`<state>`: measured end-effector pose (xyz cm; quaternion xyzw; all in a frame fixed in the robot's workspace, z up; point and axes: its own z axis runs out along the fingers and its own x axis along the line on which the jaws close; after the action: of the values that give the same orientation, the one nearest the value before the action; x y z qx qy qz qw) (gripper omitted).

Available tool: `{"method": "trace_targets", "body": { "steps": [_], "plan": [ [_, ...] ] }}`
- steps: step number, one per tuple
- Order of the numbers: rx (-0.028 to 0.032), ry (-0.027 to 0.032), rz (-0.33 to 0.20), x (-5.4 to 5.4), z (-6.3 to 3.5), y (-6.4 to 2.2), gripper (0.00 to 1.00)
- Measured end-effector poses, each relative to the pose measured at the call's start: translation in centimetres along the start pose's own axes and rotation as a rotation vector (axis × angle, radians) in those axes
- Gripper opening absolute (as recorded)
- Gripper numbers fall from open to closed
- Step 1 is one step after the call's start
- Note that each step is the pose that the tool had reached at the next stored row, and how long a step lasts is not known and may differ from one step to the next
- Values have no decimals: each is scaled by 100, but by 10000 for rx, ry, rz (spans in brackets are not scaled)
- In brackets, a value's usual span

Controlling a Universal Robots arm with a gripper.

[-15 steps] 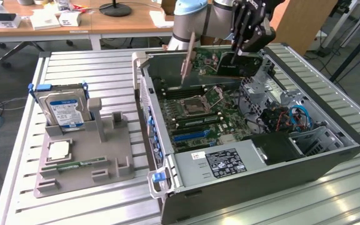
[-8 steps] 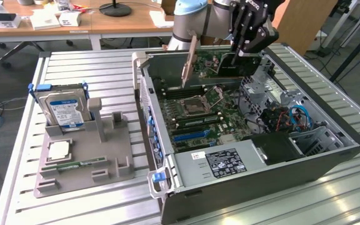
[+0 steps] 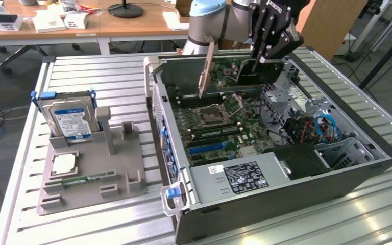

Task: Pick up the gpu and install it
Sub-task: 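Insert the gpu into the slot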

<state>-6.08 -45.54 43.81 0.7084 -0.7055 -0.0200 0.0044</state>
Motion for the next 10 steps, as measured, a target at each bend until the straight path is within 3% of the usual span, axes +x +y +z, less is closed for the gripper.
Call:
{"method": "trace_targets", "body": {
  "steps": [4, 10],
  "plan": [
    [155, 2, -54, 0, 25, 18, 26],
    [167, 1, -56, -14, 58, 41, 26]
  ]
}}
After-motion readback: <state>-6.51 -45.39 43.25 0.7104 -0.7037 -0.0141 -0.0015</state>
